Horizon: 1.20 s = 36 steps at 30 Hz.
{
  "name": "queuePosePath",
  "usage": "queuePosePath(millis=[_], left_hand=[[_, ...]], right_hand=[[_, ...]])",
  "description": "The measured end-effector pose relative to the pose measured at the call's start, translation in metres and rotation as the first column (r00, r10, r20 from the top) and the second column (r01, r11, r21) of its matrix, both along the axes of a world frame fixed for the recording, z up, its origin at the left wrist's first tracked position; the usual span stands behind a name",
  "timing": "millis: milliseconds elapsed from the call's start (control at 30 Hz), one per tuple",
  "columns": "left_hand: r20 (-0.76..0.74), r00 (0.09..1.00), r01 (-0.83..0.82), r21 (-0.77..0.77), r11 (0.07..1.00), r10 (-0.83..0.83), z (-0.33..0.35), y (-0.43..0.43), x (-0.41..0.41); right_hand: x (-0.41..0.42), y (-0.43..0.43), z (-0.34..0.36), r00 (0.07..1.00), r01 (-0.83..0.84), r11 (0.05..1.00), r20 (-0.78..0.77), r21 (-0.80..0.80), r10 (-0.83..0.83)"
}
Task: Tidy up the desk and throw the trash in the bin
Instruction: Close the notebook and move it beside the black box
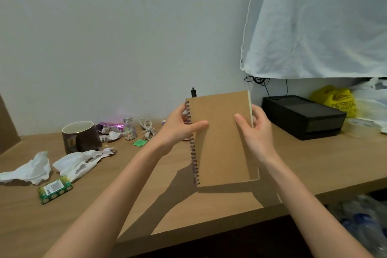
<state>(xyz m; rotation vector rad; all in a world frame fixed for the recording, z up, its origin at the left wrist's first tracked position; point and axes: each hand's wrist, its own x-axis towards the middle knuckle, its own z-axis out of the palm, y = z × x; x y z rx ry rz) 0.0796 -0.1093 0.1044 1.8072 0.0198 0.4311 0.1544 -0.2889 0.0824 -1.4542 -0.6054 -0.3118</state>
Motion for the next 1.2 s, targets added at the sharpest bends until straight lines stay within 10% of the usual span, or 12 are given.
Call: queuePosePath(millis=[333, 467, 667, 900, 1200], left_hand=[[-0.197, 0.978, 0.003, -0.284, 0.959, -0.062, -0.039, -0.078, 0.098], [-0.051, 0.996, -0.068, 0.188, 0.98, 0.079, -0.057, -0.085, 0.127], [-0.007, 0.998, -0.036, 0.771, 0.636, 0.066, -0.092, -0.068, 0.164], [-0.033, 0.99, -0.024, 0.919, 0.393, 0.136, -0.111, -0.063, 0.172], [0.081, 0.991, -0.116, 0.924, 0.363, 0.111, -0.117, -0.059, 0.167]], right_hand=[[0.051, -0.083, -0.023, 0.969, 0.185, 0.938, -0.106, -0.293, -0.225], [0.084, -0.115, -0.026, 0.946, 0.198, 0.928, -0.186, -0.315, -0.265], [0.143, -0.14, -0.047, 0.882, 0.218, 0.885, -0.306, -0.412, -0.36], [0.176, -0.128, -0.068, 0.864, 0.204, 0.79, -0.273, -0.578, -0.423], [0.202, -0.112, -0.091, 0.813, 0.442, 0.348, 0.206, -0.826, -0.545]])
